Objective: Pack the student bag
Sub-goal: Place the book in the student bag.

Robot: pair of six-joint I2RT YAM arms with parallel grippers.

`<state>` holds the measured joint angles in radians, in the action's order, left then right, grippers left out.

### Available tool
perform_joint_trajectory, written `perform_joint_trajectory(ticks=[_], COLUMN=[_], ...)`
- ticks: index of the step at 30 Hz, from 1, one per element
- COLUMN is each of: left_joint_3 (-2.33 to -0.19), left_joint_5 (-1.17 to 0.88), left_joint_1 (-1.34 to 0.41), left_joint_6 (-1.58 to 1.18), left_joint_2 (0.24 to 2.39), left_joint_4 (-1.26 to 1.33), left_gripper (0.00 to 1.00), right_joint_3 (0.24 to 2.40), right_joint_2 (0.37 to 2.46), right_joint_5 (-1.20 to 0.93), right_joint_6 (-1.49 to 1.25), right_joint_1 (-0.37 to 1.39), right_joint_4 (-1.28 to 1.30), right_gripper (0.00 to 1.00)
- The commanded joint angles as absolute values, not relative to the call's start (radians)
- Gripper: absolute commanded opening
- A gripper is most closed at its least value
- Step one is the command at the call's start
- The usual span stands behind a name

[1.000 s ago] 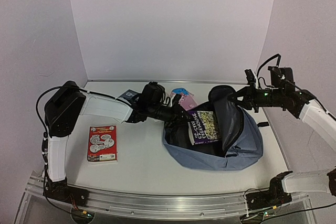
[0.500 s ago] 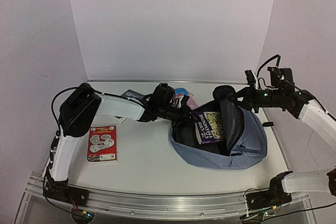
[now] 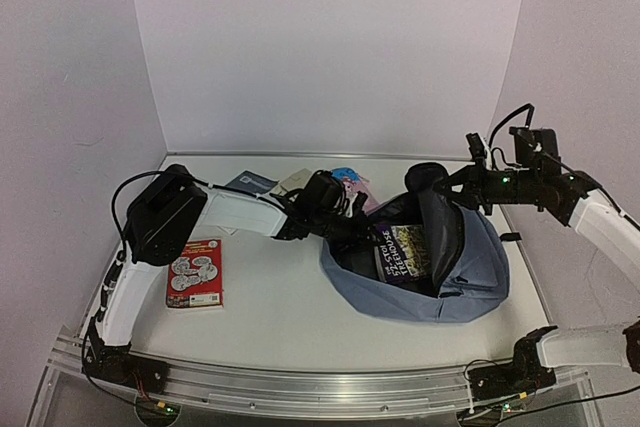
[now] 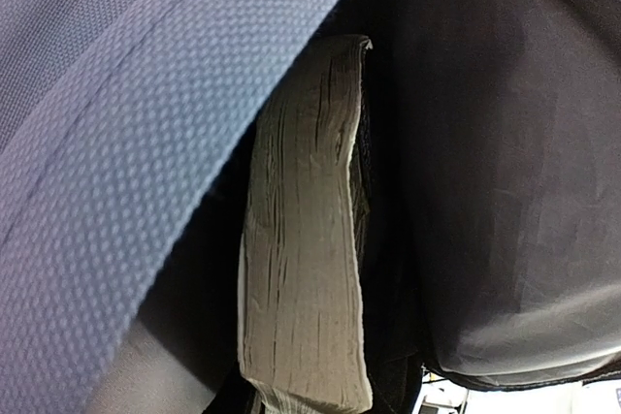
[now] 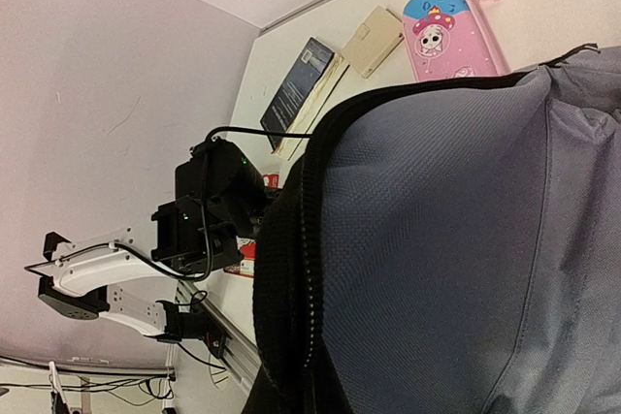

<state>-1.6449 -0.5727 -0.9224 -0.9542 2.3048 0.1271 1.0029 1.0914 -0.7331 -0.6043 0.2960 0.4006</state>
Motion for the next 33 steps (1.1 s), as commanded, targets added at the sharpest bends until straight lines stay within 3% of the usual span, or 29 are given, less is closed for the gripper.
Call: perform_joint_trajectory(ticks=[1, 20, 22, 28, 33], left_joint_3=[-1.787, -1.944, -1.931, -1.744, -1.578], left_joint_5=[-0.612, -0.481, -0.45, -0.385, -0.311], left_joint_1=[-0.94, -1.035, -1.033, -1.005, -0.992], left_joint_6=[-0.943, -0.906, -0.881, -0.799, -0.716], left_joint_2=[2.303, 2.431, 2.413, 2.244, 2.04], left_joint_4=[0.122, 0.034, 0.01, -0.026, -0.073], left_gripper=[0.0, 0.02, 0.08, 0.46, 0.6], right_joint_3=[1.056, 1.035, 1.038, 1.037, 1.032], right_joint_2=[1.107, 1.143, 1.142, 1.126, 1.125], right_joint_5=[-0.733, -0.667, -0.661, -0.654, -0.636], right_joint_6=[-0.623, -0.657, -0.656, -0.647, -0.637], right_joint_1=[0.332, 0.406, 0.408, 0.41, 0.412], right_joint_4=[0.289, 0.21, 0.21, 0.21, 0.214], right_gripper=[0.0, 0.0, 0.0, 0.0, 0.0])
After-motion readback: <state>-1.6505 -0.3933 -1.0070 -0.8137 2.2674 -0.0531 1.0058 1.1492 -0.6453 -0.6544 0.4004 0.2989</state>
